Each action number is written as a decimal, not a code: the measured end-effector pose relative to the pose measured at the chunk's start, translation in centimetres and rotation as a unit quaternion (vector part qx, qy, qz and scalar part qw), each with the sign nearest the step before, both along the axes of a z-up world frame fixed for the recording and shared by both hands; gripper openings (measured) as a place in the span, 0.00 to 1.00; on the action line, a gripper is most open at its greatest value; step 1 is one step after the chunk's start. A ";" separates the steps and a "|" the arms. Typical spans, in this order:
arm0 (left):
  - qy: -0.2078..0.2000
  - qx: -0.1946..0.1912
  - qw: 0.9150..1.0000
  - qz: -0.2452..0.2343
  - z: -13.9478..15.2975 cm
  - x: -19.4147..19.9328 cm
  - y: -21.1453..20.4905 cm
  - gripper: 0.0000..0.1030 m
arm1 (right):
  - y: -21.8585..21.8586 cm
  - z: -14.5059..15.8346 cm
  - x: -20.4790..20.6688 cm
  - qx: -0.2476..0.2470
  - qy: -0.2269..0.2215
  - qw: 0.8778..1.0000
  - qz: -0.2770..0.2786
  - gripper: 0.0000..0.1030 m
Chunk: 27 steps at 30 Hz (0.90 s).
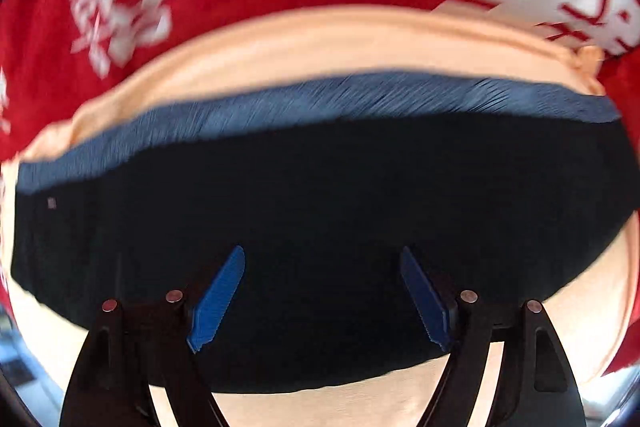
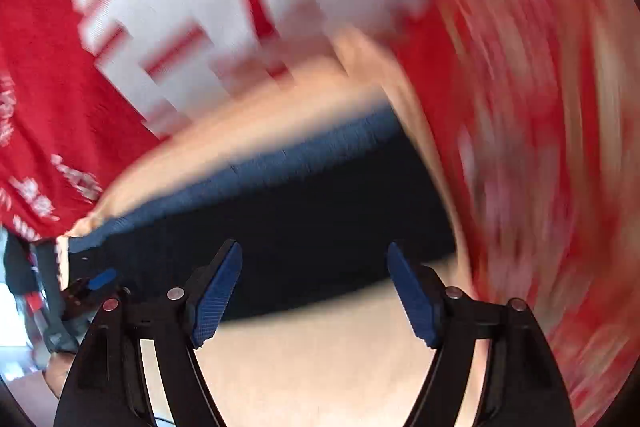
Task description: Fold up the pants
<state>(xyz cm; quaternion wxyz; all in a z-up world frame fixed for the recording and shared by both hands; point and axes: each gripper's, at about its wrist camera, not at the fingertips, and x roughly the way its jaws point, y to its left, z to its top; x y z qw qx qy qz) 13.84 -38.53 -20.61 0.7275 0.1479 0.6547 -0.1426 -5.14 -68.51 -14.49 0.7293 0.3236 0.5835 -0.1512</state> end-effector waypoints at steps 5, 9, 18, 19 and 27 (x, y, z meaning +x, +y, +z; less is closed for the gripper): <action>-0.004 -0.006 1.000 0.001 -0.6 0.4 0.4 0.81 | -2.2 -3.2 0.5 -0.003 0.004 0.999 -0.054 0.13; -0.003 0.006 1.000 -0.006 -0.2 0.9 -0.2 0.81 | -1.5 -1.8 1.7 -0.061 0.020 0.998 0.001 0.14; -0.057 -0.016 0.998 0.036 1.3 6.9 1.0 0.81 | 0.4 1.8 4.6 -0.099 -0.021 0.993 0.063 0.37; -0.060 -0.012 0.997 0.037 0.9 7.4 0.9 0.81 | 0.3 1.3 5.6 -0.098 -0.023 0.993 0.070 0.39; -0.039 -0.013 0.998 0.047 -1.8 4.8 4.9 0.88 | -1.2 -3.4 6.8 -0.099 0.018 0.992 0.079 0.41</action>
